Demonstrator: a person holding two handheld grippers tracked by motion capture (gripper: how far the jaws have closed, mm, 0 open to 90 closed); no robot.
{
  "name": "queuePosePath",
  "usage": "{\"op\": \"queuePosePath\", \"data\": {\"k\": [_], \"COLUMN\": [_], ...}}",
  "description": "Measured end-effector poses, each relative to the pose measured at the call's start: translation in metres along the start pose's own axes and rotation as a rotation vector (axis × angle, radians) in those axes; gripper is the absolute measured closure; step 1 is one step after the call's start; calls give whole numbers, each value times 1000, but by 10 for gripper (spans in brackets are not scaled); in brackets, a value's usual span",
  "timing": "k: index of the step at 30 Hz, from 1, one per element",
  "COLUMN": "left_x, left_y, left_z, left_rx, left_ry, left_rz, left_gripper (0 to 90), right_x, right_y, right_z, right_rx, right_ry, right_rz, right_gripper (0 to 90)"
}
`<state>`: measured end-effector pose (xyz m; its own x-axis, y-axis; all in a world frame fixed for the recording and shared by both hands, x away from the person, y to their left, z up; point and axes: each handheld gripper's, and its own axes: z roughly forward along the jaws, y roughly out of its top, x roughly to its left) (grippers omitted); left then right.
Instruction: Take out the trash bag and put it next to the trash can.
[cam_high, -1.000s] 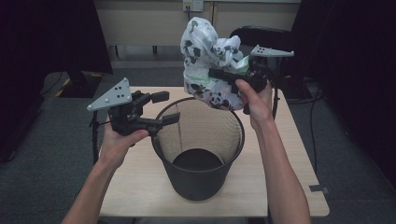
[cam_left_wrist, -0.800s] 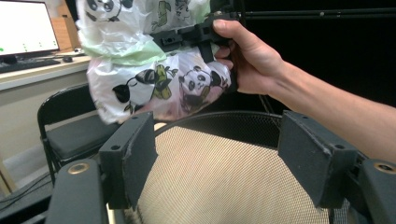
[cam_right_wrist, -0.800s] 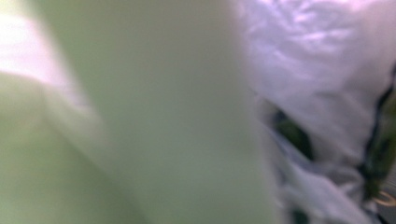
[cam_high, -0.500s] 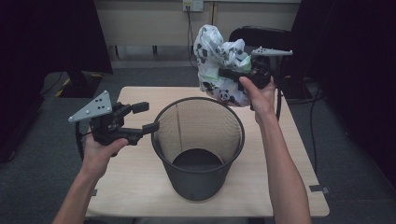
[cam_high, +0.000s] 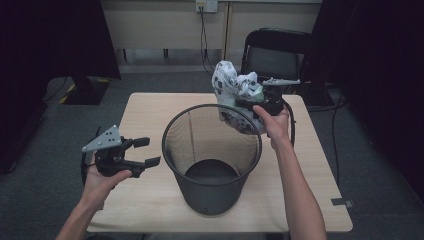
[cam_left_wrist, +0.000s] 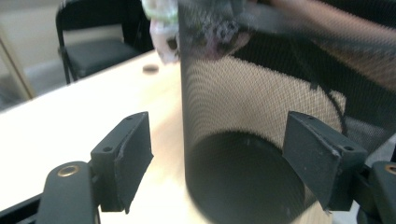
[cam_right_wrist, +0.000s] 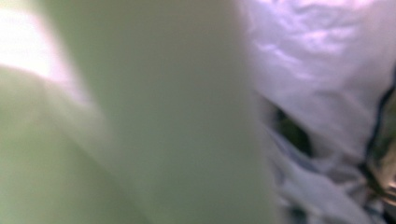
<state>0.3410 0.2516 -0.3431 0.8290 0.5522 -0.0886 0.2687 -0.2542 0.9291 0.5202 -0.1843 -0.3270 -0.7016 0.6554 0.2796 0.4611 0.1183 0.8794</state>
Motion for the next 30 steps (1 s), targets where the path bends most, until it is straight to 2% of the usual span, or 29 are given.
{"op": "queuePosePath", "data": {"k": [1, 2, 3, 4, 5, 6, 7, 8, 9, 11, 13, 18, 19, 22, 23, 24, 27, 28, 29, 30], "left_x": [-1, -1, -1, -1, -1, -2, -5, -5, -8, -15, -20, -29, -29, -33, -33, -34, -34, -33, -32, -31], "left_y": [-10, -21, -21, -30, -30, -33, -38, -38, -39, -41, -45, -70, -70, -79, -79, -83, -87, -88, -91, -92], "left_z": [1, 3, 3, 6, 6, 7, 8, 8, 9, 11, 13, 22, 22, 29, 29, 31, 32, 33, 34, 35], "left_rx": [3, 22, 22, 48, 48, 60, 70, 70, 81, 74, 91, 154, 154, 197, 197, 210, 216, 223, 236, 242], "left_ry": [13, 22, 22, 24, 24, 27, 15, 15, 32, 8, 4, -25, -25, -43, -43, -66, -80, -72, -62, -61], "left_rz": [-12, -23, -23, -35, -35, -34, -66, -66, -64, -60, -52, -75, -75, -67, -67, -72, -86, -86, -88, -92], "left_gripper": [236, 260, 260, 260, 260, 260, 260, 261, 261, 260, 260, 260, 259, 259, 258, 256, 256, 256, 256, 256], "right_x": [-3, -6, -6, -6, -6, -7, -8, -9, -9, -10, -11, -10, -10, -9, -8, -7, -7, -7, -6, -5], "right_y": [-4, -12, -16, -19, -19, -24, -26, -28, -28, -33, -39, -42, -42, -42, -42, -42, -42, -42, -41, -40], "right_z": [4, 12, 17, 22, 22, 29, 32, 35, 35, 38, 40, 38, 38, 36, 35, 35, 33, 32, 30, 29], "right_rx": [7, 39, 60, 77, 77, 94, 99, 102, 102, 102, 112, 129, 129, 158, 164, 163, 167, 169, 169, 164], "right_ry": [5, -3, -11, -10, -10, 2, 18, 39, 39, 35, 30, 10, 10, 0, 1, 3, -8, -13, -6, 1], "right_rz": [11, 18, 17, 26, 26, 49, 62, 76, 76, 94, 108, 101, 101, 92, 90, 89, 94, 91, 74, 43], "right_gripper": [668, 594, 525, 457, 457, 357, 320, 303, 303, 287, 279, 220, 220, 169, 167, 167, 176, 177, 448, 534]}}
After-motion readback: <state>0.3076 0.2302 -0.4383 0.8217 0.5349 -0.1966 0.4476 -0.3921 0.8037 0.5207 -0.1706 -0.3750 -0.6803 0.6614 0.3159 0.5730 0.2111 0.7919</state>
